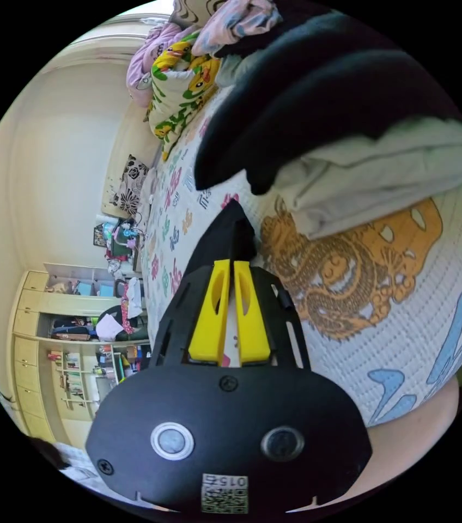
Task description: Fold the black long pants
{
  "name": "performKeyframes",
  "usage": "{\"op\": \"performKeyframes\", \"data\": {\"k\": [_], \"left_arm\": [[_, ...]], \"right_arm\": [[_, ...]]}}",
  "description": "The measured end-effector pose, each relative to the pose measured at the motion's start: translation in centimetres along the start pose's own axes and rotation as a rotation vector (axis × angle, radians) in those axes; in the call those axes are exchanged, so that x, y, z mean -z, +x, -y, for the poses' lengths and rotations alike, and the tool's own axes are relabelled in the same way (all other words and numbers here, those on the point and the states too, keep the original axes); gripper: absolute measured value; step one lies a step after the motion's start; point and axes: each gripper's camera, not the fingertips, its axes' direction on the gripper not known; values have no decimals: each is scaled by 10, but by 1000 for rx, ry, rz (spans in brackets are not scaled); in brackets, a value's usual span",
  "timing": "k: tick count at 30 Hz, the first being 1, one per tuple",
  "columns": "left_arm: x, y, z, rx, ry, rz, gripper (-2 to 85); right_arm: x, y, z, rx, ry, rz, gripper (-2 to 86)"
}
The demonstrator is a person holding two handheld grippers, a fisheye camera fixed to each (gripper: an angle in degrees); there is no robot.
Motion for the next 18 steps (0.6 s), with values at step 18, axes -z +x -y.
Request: {"op": "performKeyframes", "data": {"k": [18], "left_arm": [[-66,-75,-42,70,-77,-16,22]], "right_arm": [[19,63,64,-182,51,362,120]]}}
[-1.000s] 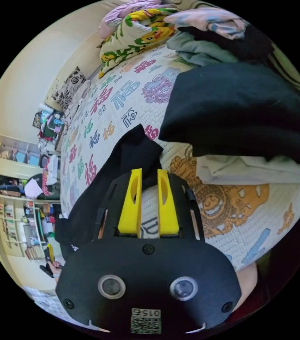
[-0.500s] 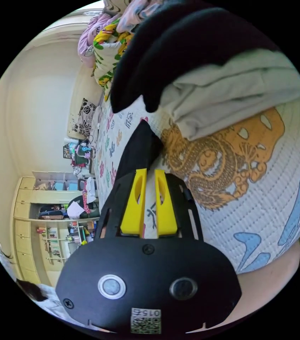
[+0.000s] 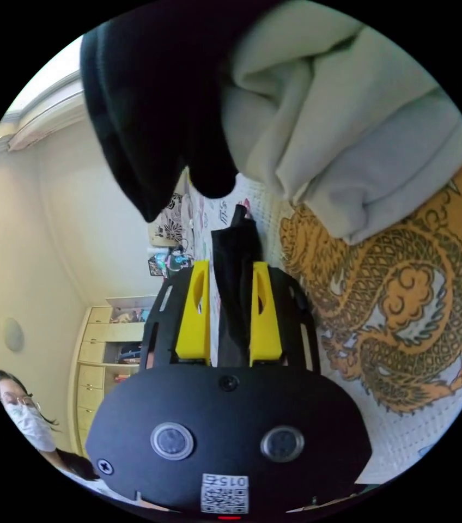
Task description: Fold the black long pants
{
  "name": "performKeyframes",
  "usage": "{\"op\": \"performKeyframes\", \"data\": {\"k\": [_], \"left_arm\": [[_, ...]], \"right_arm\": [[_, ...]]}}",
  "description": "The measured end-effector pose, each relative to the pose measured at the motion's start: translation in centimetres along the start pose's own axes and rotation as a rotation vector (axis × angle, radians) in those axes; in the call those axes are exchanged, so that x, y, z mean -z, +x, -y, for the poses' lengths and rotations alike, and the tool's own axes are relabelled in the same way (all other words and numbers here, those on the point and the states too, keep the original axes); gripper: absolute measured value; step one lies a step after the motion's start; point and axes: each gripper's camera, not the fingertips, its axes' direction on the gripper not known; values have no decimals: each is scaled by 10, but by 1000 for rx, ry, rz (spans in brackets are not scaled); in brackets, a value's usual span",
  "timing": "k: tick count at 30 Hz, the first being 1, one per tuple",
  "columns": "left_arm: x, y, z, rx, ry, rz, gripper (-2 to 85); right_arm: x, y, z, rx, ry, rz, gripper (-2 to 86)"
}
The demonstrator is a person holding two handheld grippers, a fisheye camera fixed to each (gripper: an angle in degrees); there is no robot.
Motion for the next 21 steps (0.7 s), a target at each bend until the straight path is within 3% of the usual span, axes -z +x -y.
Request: {"op": "performKeyframes", "data": {"k": [3,7,9,14,17,21], "left_arm": [[-2,-17,0,3,4,20,21],[-26,-34,0,-32,-65,44,24],[-63,-21,3,-115,-164,-37,32],[-249,95,-5,-505,-587,-336,81],[-352,172,-30,-744,-840,-426,90],[-442,238,-81,-1049,-1116,-418,99]], "right_arm": [[16,5,-1,13,-21,75,146],[23,26,1,7,-28,23,90],[21,31,4,-1,-23,-5,62],[23,48,-2,2,3,-74,23],[27,68,-10,-4,1,-37,18],[28,93,-24,8,-2,-26,20]]}}
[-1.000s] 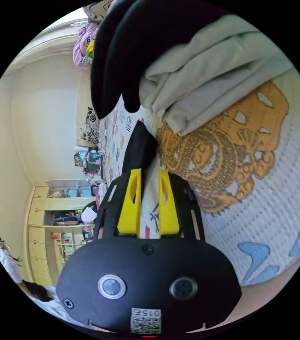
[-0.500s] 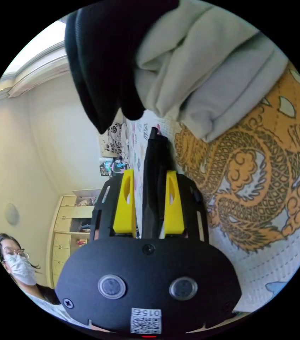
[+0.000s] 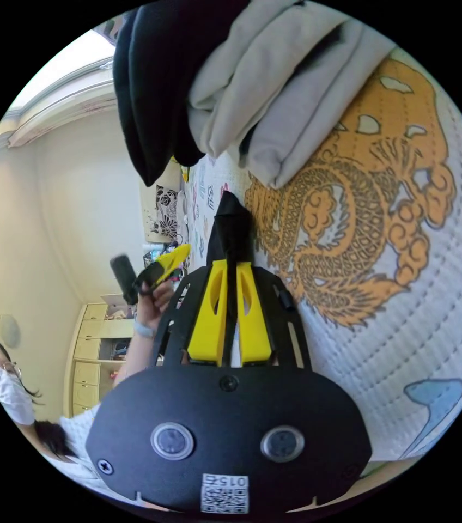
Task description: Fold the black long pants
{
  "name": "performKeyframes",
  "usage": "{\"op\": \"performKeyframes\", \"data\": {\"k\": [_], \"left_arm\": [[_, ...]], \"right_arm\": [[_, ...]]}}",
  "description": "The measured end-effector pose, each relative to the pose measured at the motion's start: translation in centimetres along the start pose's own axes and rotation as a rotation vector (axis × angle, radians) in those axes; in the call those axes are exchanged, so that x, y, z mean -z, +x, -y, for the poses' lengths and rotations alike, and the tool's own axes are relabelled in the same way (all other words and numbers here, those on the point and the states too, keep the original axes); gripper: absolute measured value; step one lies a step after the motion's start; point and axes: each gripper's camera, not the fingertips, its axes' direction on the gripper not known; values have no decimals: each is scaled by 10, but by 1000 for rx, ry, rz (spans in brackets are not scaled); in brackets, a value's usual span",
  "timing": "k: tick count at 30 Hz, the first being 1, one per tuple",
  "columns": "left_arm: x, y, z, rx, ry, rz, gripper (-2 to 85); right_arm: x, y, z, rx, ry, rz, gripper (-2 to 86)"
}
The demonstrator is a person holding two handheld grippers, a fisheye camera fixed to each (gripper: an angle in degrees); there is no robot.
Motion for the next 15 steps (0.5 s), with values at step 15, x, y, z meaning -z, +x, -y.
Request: {"op": "performKeyframes", "data": {"k": [15], "left_arm": [[-120,-28,17,-149,-469,-136,8]], "right_arm": [[-47,108,-48,138,10,8,11]]}}
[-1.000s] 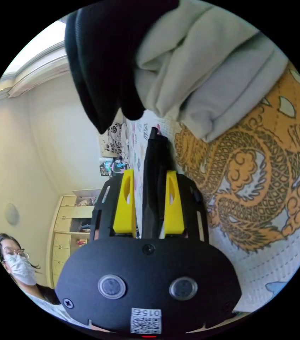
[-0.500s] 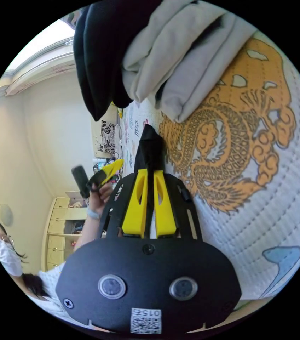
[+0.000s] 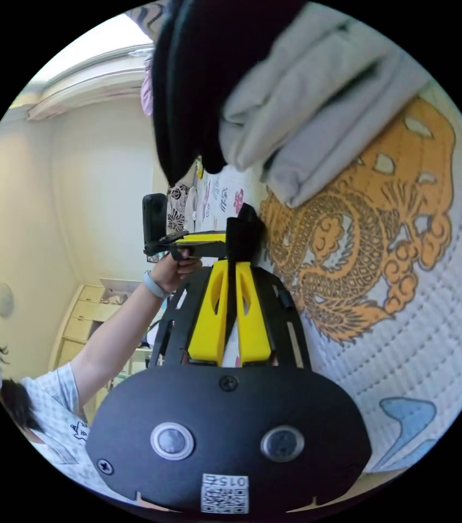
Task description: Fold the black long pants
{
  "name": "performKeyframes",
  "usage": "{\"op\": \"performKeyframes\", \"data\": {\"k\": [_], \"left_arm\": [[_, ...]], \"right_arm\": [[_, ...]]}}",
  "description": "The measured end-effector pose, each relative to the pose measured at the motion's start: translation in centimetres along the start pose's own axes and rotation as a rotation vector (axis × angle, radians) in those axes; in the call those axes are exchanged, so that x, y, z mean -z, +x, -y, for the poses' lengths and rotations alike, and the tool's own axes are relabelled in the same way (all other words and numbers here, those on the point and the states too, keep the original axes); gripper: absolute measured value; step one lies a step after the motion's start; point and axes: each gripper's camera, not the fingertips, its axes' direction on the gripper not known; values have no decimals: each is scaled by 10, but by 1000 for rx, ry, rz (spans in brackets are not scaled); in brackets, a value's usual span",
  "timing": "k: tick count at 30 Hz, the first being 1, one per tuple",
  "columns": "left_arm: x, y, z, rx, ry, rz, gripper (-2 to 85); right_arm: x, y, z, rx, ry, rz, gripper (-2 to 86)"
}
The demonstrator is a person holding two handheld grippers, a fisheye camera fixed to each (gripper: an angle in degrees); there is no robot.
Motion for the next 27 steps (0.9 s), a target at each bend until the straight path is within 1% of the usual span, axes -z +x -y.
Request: {"op": "performKeyframes", "data": {"k": [1,3,5,6,8,9,11,13,16,18,20,21,23,24,26,27], "left_arm": [[5,5,-4,-30,28,32,6],[20,15,-9,-76,88,20,3],[56,38,-16,-193,215,3,1],[66,46,-18,-231,250,-9,1],[107,82,-23,-380,363,-13,1],[116,92,-24,-414,385,-5,1],[153,132,-28,-546,488,18,1],[181,156,-36,-628,558,24,1],[220,176,-68,-696,619,30,1],[240,177,-104,-709,652,29,1],[260,171,-169,-689,693,28,1],[264,167,-187,-672,702,34,1],[271,148,-261,-568,736,49,1],[272,142,-280,-534,750,41,1],[272,115,-353,-389,801,-22,2],[270,109,-371,-354,819,-28,2]], "right_arm": [[-1,3,-7,38,0,-18,10],[2,5,-18,95,16,-39,8],[19,3,-33,175,76,-38,7],[24,1,-37,202,93,-39,7],[43,-17,-54,343,145,-65,7],[47,-23,-59,383,158,-80,7],[62,-44,-79,532,230,-151,7],[68,-57,-96,635,257,-171,8],[50,-74,-136,795,210,-200,8],[25,-77,-167,872,164,-175,8],[-24,-72,-212,959,77,-159,8],[-38,-69,-223,977,61,-165,8],[-97,-51,-263,1004,-57,-126,8],[-112,-46,-273,1007,-90,-105,8],[-175,-27,-315,1033,-211,-65,8],[-191,-22,-327,1049,-236,-67,8]]}}
